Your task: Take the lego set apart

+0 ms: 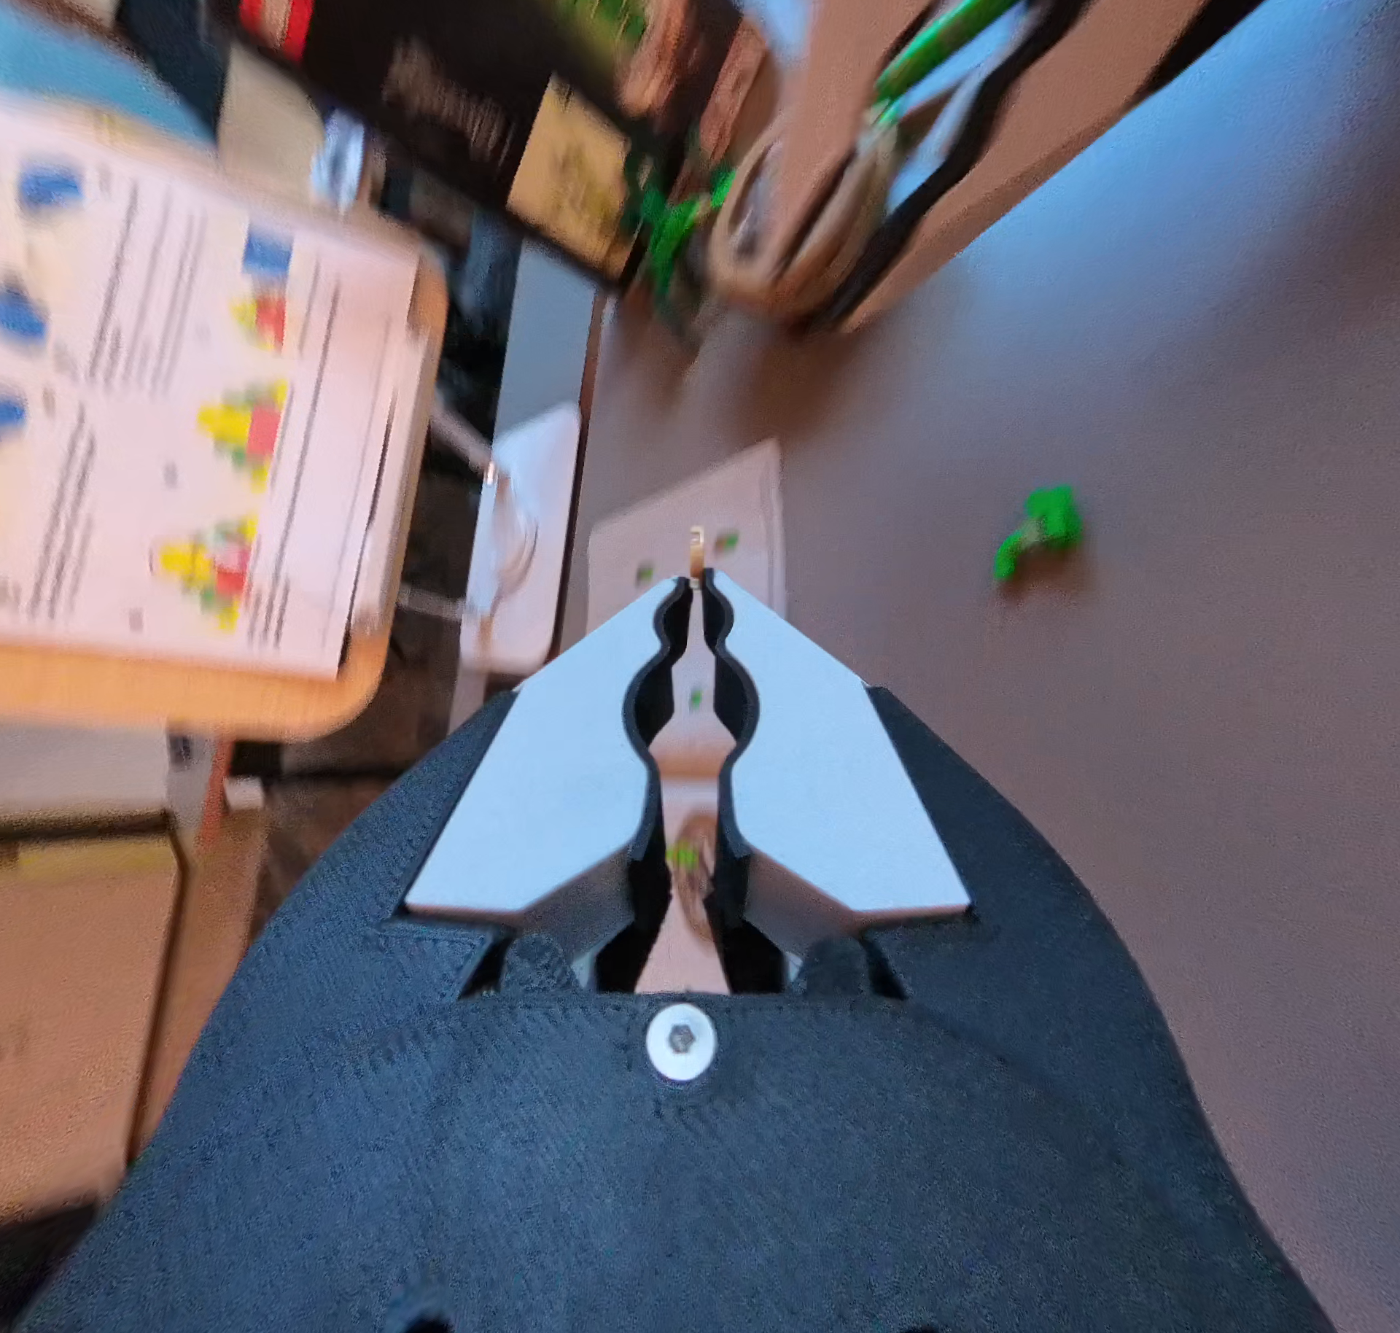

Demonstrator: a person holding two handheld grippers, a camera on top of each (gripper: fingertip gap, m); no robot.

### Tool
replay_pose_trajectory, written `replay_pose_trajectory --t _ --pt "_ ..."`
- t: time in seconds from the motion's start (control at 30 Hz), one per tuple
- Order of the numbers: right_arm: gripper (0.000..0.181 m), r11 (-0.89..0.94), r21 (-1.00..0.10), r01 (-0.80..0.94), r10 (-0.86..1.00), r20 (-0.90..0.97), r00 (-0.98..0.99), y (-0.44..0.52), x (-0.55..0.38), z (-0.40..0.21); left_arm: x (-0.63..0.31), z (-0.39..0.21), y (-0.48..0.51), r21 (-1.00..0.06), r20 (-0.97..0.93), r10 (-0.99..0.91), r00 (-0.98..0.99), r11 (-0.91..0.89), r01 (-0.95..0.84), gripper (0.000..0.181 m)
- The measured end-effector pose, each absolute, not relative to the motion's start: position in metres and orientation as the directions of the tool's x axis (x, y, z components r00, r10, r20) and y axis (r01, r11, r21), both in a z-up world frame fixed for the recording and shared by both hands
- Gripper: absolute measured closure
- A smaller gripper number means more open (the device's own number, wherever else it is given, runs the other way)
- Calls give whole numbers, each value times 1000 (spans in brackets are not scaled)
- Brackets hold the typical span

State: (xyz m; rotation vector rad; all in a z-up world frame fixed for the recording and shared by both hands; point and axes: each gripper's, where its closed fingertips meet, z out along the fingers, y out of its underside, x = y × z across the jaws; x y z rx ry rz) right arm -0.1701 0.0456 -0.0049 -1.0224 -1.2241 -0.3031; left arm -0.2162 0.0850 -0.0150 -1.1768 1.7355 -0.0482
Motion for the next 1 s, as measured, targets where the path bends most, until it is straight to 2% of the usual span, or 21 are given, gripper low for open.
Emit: replay_pose_trajectory --t 0.07,0.13,0.2,0.23,0.3,0.47,0.57,0.67,0.8,0.9,1.0 --pt "167 529 -469 707 316 882 349 49 -168 -10 -273 -2 120 -540 -635 -760 136 311 -782 180" --pt "168 516 -456 725 319 888 331 52 -168 -15 -360 0 145 -541 -507 -763 400 -80 -837 180" --pt "168 506 -448 737 328 890 316 53 -170 -21 -463 -17 146 -446 -370 -615 696 -540 -714 180" --pt "168 501 -440 745 332 893 304 54 -170 -24 -495 -31 134 -410 -251 -550 797 -686 -602 180" --pt "169 487 -422 764 339 898 280 57 -170 -31 -533 -52 117 -369 -29 -425 905 -837 -405 180" --pt "169 460 -439 772 368 885 284 61 -167 -38 -589 -68 124 -399 82 -173 981 -908 -127 180" --pt "169 447 -445 776 394 877 276 63 -166 -44 -591 -61 132 -434 145 -95 985 -901 -23 162" --pt "169 433 -472 768 447 852 271 62 -169 -52 -595 -61 131 -428 93 -87 992 -903 -39 147" --pt "169 409 -610 679 623 730 281 50 -181 -65 -578 -48 136 -466 70 -138 988 -880 -90 154" --pt "164 321 -719 616 784 567 253 38 -187 -81 -539 -18 150 -574 89 -230 969 -807 -139 161" --pt "159 205 -762 615 883 415 220 31 -190 -102 -464 20 153 -709 126 -465 876 -660 -249 164"
